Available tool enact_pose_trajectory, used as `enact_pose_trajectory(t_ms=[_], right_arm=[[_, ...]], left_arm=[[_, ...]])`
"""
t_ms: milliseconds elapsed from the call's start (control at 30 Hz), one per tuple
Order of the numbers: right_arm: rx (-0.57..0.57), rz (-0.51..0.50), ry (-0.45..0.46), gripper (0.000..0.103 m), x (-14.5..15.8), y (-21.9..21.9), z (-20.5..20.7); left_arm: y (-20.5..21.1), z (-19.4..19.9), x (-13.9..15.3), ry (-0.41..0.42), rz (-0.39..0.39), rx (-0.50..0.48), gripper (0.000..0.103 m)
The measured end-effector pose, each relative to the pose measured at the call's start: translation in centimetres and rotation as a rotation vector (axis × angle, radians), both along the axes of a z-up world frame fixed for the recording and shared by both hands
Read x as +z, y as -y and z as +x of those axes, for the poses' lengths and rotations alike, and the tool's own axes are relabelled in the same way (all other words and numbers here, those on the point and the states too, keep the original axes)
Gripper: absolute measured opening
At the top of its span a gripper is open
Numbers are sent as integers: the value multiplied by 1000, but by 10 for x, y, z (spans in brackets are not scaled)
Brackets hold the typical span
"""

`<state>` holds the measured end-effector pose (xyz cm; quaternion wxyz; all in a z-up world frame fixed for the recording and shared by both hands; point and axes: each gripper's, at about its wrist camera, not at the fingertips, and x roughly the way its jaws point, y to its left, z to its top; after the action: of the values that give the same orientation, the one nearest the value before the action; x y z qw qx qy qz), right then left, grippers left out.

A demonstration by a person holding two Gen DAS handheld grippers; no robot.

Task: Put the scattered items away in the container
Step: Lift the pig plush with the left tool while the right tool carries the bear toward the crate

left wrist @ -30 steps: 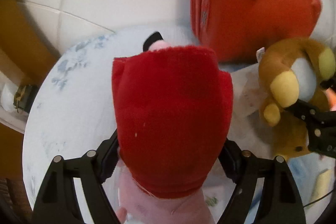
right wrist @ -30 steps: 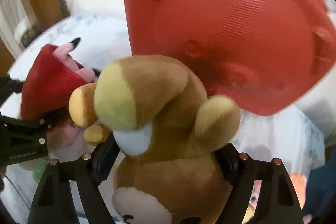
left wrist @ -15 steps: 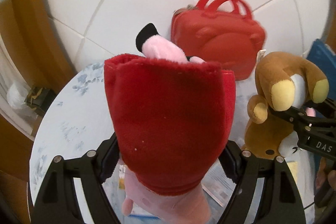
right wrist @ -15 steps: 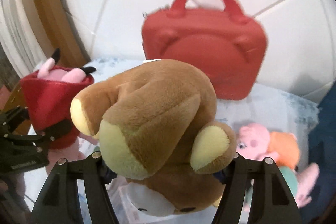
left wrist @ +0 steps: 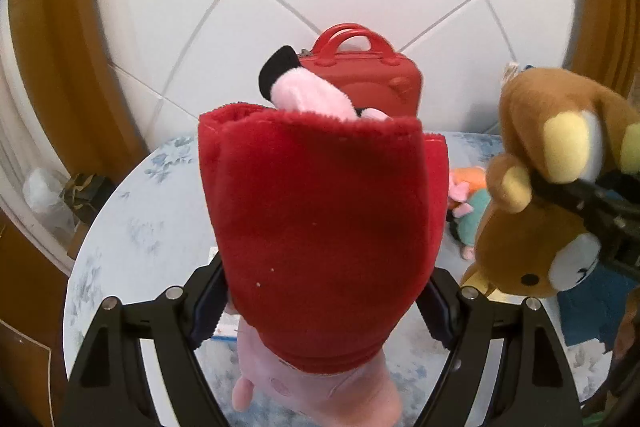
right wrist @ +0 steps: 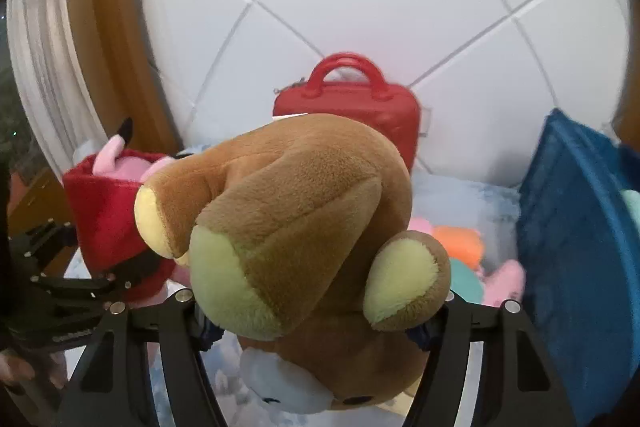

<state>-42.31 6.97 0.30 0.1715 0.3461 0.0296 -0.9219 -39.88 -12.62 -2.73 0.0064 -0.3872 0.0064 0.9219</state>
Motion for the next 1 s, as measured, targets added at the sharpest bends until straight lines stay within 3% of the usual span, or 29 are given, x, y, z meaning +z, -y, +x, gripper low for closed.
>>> enact_pose_trajectory(t_ms=[300, 500, 633, 800, 1000], right_arm=[[-82, 7, -52, 69, 44, -51, 64], [-174, -37, -59, 69, 78, -104, 65], [-224, -70, -101, 69, 114, -150, 56], [-286, -76, -157, 69, 164, -224, 35], [-387, -48, -213, 69, 209, -339, 8]], left_arm=[[-55, 29, 35, -49, 9, -123, 81], [-113, 21, 68, -69, -2, -224, 81], [-161, 3, 101, -97, -1, -281, 81], [-237, -38, 151, -148, 59, -348, 81], [-336, -94, 198, -153, 104, -375, 81]])
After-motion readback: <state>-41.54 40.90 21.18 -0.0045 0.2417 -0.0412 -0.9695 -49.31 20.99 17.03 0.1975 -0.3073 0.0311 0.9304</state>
